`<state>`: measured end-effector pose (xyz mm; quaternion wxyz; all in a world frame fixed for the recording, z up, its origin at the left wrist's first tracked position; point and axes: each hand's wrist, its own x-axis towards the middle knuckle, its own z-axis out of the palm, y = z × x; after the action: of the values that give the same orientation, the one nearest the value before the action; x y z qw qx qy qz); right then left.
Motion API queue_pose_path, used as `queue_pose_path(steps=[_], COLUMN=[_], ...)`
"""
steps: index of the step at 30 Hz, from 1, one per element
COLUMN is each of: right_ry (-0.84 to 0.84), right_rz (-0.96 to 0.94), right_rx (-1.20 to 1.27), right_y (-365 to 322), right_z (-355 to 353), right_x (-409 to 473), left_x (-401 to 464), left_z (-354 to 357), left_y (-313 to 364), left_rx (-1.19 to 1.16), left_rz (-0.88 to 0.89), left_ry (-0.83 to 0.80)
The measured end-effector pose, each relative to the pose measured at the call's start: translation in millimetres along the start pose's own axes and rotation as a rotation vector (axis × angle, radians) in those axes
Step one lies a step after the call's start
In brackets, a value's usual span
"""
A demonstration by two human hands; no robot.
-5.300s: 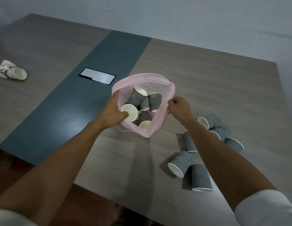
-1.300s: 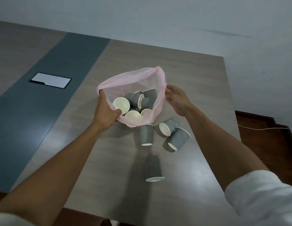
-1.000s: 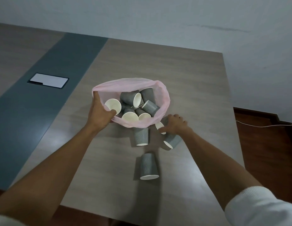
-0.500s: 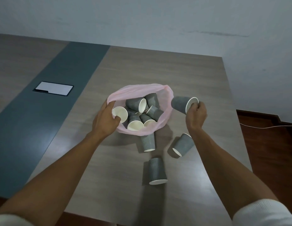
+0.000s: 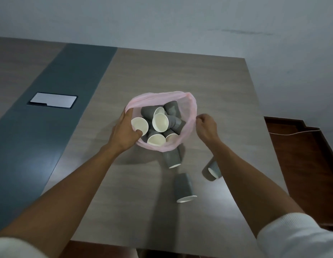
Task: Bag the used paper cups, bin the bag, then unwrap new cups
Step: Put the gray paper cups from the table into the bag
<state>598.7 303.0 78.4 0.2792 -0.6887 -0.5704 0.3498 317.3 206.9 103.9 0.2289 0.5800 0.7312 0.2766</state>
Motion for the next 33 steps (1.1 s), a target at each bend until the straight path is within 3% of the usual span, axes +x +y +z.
queue_pose_path(steps=[7,11,19,25,29,33], right_ry=[-0.06,-0.104,0.006,0.219,0.18,0.024], right_rz=[0.366,0.496,0.361,-0.056,-0.21,-0.282], right_rx=[-0.463,-0.53,-0.388,-0.045,0.186,0.222], right_y=[74,105,91,16,-25,-51], right_z=[-44,-48,-43,-28,-9,20], right_x=[-24,-47,-58,-43,-38,-41], left_x=[-7,-11,-10,-10,-11,-6], left_z=[14,20,24,19,13,2], left_y=[12,13,15,17,20,22], left_rx=[-0.011,-0.004,0.0,-0.039,-0.066,-0.116], left_rz=[0.045,0.055,0.044,0.026,-0.008,-0.021], left_ry=[0.015,0.014,0.013,-0.017,-0.052,-0.08])
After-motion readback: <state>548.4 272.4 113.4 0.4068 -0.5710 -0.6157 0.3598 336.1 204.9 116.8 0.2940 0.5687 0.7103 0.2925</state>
